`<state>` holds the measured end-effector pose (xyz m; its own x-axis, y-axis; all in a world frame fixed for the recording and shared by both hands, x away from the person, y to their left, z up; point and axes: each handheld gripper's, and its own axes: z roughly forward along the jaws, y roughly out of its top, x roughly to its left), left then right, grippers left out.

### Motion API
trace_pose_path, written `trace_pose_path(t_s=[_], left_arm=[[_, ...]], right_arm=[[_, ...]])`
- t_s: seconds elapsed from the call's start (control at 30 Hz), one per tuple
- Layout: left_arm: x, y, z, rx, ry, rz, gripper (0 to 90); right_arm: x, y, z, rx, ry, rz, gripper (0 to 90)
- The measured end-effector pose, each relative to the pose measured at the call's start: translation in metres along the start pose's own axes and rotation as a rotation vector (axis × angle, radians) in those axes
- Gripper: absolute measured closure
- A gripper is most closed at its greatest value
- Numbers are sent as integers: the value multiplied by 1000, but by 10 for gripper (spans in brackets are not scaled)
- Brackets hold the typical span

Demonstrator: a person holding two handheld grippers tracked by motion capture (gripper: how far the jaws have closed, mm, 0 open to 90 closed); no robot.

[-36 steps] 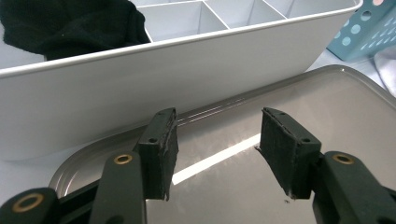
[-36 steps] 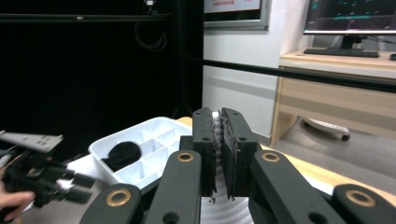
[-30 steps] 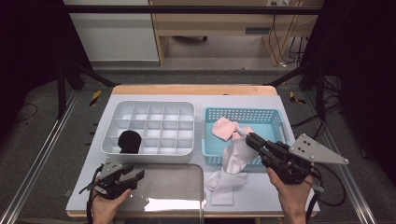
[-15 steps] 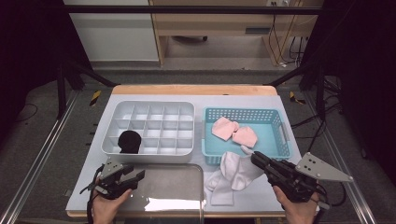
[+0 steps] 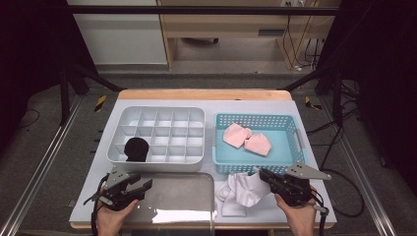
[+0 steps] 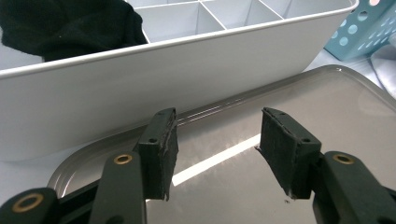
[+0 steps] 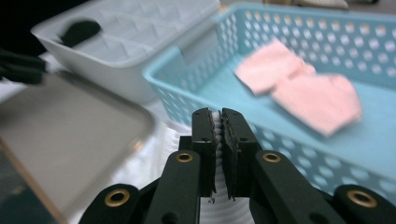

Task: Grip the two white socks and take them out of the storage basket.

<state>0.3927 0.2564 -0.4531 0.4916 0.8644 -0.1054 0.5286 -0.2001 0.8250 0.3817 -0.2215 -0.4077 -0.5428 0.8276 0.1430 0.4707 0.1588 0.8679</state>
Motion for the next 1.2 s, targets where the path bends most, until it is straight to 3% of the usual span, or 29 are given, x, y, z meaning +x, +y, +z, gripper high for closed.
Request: trace_pose_path(t_s=[0.33, 0.47, 0.6, 0.67, 0.8, 0.93, 1.0, 1.1, 1.2], left_arm=[[-1, 0, 1, 5, 2, 3, 449], [-2, 0, 2, 5, 1, 1, 449], [-2, -1, 2, 9, 1, 6, 449], [-2, -1, 2, 6, 1, 2, 449], [-2, -1, 2, 9, 1, 3, 449], [-2, -1, 2, 11, -2, 5, 448], [-2, -1, 2, 10, -4, 0, 448], [-2, -1, 2, 14, -5, -1, 447], [-2, 0, 2, 11, -5, -8, 447]], right_arm=[[-24, -25, 11, 118, -95, 58, 843], [-32, -27, 7, 150, -159, 67, 843], [-38, -30, 3, 170, -252, 55, 839], [-41, -32, 5, 183, -297, 51, 835], [-48, -41, 14, 225, -344, 55, 813], [-48, -43, 18, 206, -361, 56, 685], [-44, -38, 13, 152, -350, 46, 649], [-35, -28, 5, 68, -283, 47, 640], [-16, -17, 1, 27, -191, 23, 658]])
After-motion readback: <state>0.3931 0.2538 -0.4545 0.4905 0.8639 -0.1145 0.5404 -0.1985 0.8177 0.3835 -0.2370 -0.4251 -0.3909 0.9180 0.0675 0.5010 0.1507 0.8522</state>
